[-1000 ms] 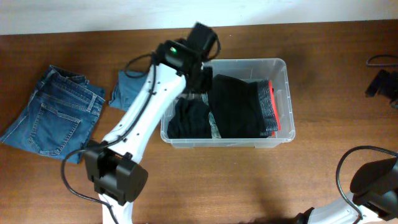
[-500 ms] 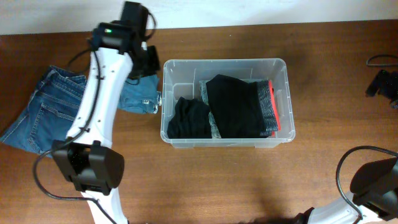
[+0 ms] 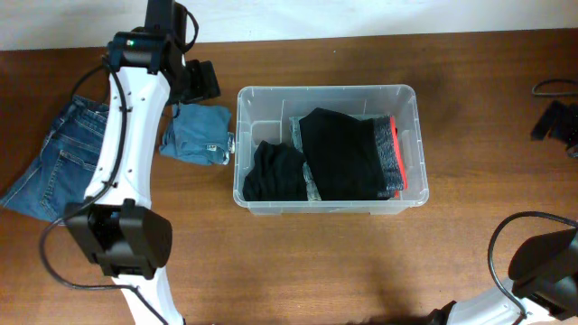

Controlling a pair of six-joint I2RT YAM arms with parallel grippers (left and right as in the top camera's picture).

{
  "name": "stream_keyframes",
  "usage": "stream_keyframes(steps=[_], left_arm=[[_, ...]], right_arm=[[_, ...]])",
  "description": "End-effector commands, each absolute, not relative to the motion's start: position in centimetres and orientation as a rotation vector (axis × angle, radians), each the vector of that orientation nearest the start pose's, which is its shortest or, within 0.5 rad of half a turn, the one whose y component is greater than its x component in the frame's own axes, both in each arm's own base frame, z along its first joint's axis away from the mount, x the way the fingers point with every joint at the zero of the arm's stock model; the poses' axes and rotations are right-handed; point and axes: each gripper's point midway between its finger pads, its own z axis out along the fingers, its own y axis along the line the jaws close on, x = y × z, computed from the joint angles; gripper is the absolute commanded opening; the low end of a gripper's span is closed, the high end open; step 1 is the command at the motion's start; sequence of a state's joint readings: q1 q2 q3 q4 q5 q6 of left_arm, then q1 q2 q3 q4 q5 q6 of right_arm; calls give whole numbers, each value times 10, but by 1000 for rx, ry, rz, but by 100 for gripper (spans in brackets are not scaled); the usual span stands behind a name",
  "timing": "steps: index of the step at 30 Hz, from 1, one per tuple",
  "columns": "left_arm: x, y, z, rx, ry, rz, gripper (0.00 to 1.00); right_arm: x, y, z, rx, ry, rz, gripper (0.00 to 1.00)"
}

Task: Pack container
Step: 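Release and move the left gripper to the light-blue denim item, then grasp the light-blue denim item with the left gripper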

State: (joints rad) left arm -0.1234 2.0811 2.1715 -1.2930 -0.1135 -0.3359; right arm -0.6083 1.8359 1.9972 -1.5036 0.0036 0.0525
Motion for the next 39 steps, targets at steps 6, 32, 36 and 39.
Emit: stream_keyframes(steps=[6,32,36,39], left_arm=[[494,-36,135,-119,2849,133,99],[466,-26,-8,-68,3205,236,99],[462,-26,-11,-66,3224,240,92],[460,-26,-11,-65,3230,242,74]], right_arm=[[309,-218,236,954,2734,-118,98],[309,-218,236,953,2734,-119,98],[309,-218,236,954,2734,-118,98],[309,-218,236,954,2734,-118,98]])
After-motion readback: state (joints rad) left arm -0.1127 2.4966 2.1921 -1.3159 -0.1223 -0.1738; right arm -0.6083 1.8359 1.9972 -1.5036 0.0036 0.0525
